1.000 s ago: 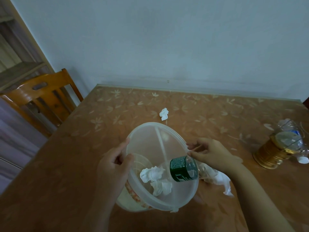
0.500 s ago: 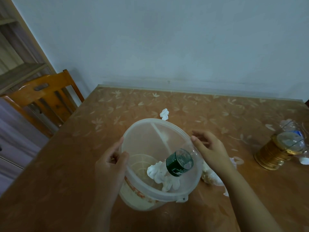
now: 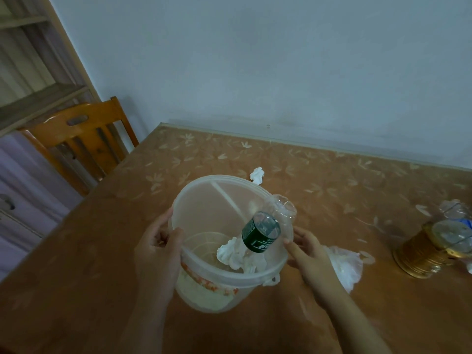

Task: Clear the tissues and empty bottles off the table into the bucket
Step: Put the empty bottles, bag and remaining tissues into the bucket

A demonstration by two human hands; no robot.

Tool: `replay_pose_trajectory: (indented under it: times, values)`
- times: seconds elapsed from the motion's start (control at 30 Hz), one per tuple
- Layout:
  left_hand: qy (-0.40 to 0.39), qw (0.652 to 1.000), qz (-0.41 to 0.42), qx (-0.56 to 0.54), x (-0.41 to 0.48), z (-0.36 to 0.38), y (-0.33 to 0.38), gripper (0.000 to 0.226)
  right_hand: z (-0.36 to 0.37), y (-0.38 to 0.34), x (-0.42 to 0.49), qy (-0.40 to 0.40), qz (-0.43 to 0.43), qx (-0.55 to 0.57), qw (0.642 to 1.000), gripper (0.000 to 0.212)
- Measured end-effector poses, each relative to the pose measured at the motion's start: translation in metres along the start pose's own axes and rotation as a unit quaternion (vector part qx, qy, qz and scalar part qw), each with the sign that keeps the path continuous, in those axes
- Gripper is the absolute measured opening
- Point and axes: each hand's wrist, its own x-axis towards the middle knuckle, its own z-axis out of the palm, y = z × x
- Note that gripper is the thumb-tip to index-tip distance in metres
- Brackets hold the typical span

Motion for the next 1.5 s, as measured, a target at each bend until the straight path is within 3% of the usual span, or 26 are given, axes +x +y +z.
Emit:
replay_pose_trajectory:
  times: [0.3,0.6,0.77,1.5]
  values:
    - [0.018,0.998,-0.057,-0.026,0.047,-0.049,-0.024,0.032,0.07,-0.012,0.007,0.006,-0.037,0.04,0.999,0.019]
    - [-0.077,0.995,-0.061,-0.001,0.138,-0.122,-0.041,0.033,0.182,-0.023,0.031,0.066,-0.05,0.055,0.995,0.016]
    - [-0.091,0.994,-0.066,0.005,0.172,-0.141,-0.048,0.033,0.217,-0.025,0.043,0.08,-0.041,0.066,0.994,0.018]
    - [-0.04,0.997,-0.059,-0.032,0.217,-0.028,-0.047,0.049,0.163,-0.007,0.125,0.105,-0.012,0.011,0.994,0.02]
